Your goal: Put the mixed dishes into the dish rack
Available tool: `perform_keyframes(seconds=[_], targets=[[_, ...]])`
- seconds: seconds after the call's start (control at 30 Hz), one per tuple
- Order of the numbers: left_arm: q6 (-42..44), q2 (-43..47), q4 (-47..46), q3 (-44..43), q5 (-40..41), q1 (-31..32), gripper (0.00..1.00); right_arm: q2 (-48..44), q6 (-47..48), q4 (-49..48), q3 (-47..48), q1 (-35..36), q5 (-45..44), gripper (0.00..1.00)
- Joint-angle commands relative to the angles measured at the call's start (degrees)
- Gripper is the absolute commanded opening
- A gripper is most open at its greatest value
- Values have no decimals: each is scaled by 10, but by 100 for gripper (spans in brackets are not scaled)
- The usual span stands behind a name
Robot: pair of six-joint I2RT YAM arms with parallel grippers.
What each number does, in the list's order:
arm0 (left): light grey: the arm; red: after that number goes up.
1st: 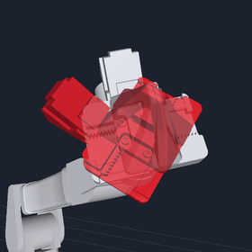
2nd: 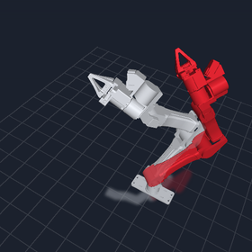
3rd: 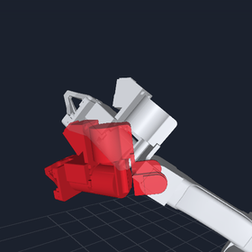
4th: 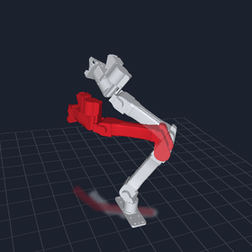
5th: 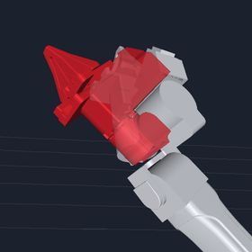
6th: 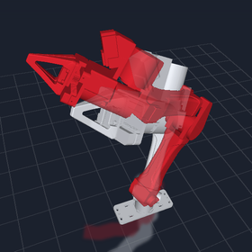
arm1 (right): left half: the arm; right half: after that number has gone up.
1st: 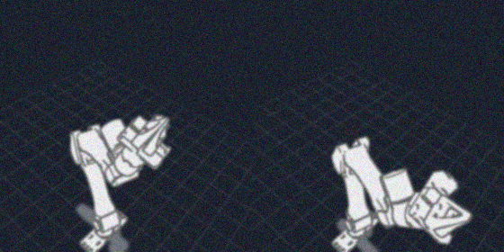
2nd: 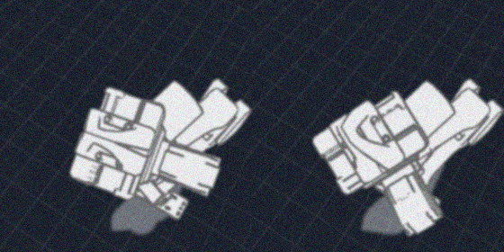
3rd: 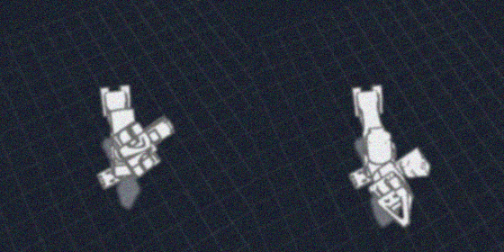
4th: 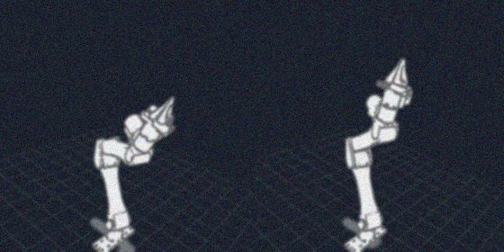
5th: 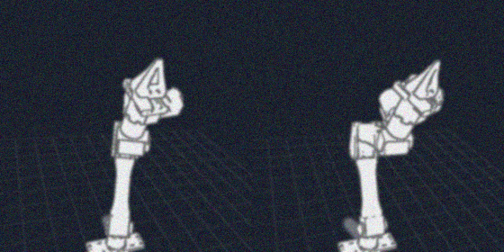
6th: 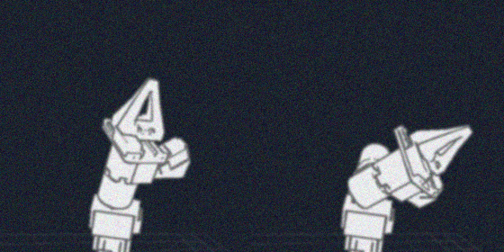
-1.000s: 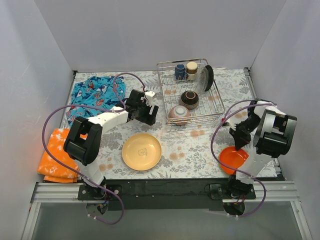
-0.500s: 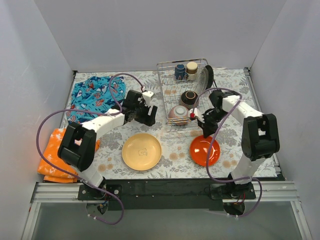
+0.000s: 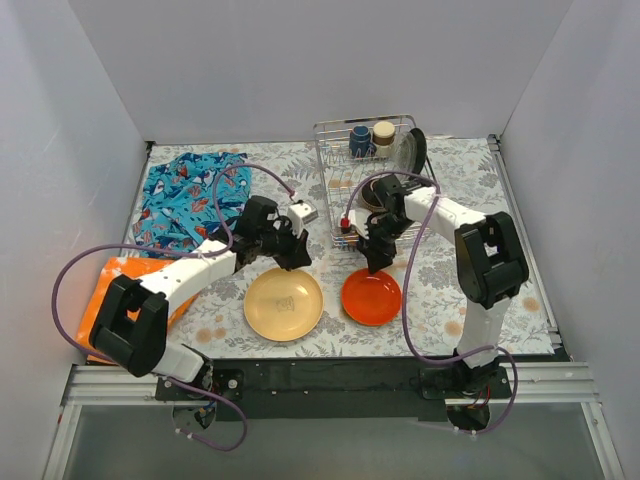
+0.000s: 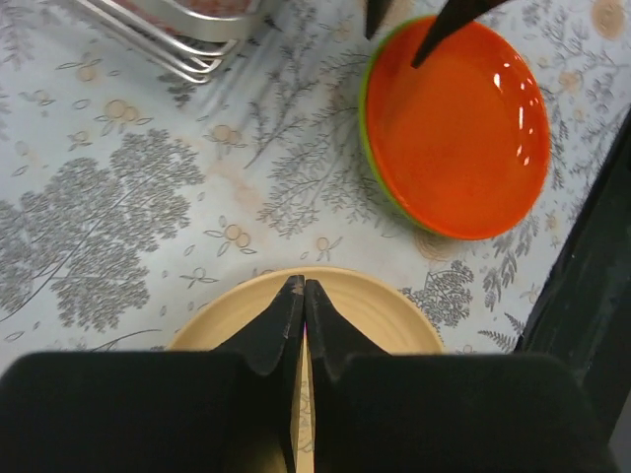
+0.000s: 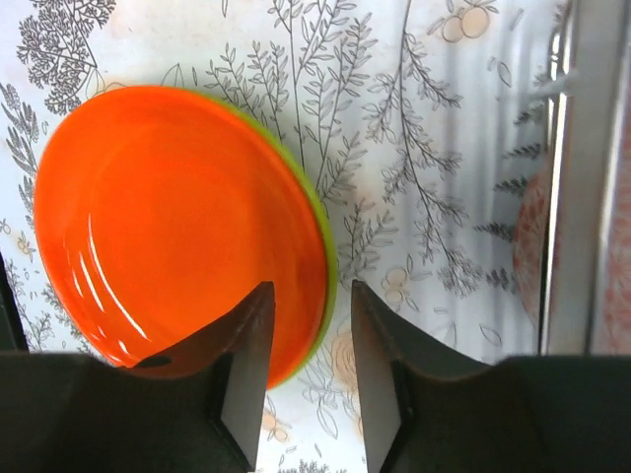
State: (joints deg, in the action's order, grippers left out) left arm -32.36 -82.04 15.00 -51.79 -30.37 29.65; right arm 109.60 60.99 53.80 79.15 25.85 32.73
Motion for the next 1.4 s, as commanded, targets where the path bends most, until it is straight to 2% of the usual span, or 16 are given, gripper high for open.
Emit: perform_keyframes(seconds=[0.0,0.13,0.33,0.47,0.5,0.63,0.87,1.37], targets=[[56,-8,-27,15,-71,37,0,-80,-55,-41,-14,-15,-14,48],[59,-42,-85,20,-75,80,0,-148,-111,-53,-52,-23,-24,51],[6,-108,-167,13,-81,116,0,-228,-264,-121,-167,-30,-80,51],[-15,-133,-204,13,-80,129,0,-297,-360,-199,-243,-44,-143,51],[-18,-139,-208,13,-79,132,0,-324,-406,-211,-254,-50,-152,51],[-31,-155,-223,10,-82,144,0,-366,-482,-230,-293,-86,-173,52],[-38,-184,-228,16,-71,152,0,-381,-518,-255,-355,-102,-144,53],[-53,-283,-252,-34,-50,184,0,-359,-542,-275,-364,-103,-96,56]])
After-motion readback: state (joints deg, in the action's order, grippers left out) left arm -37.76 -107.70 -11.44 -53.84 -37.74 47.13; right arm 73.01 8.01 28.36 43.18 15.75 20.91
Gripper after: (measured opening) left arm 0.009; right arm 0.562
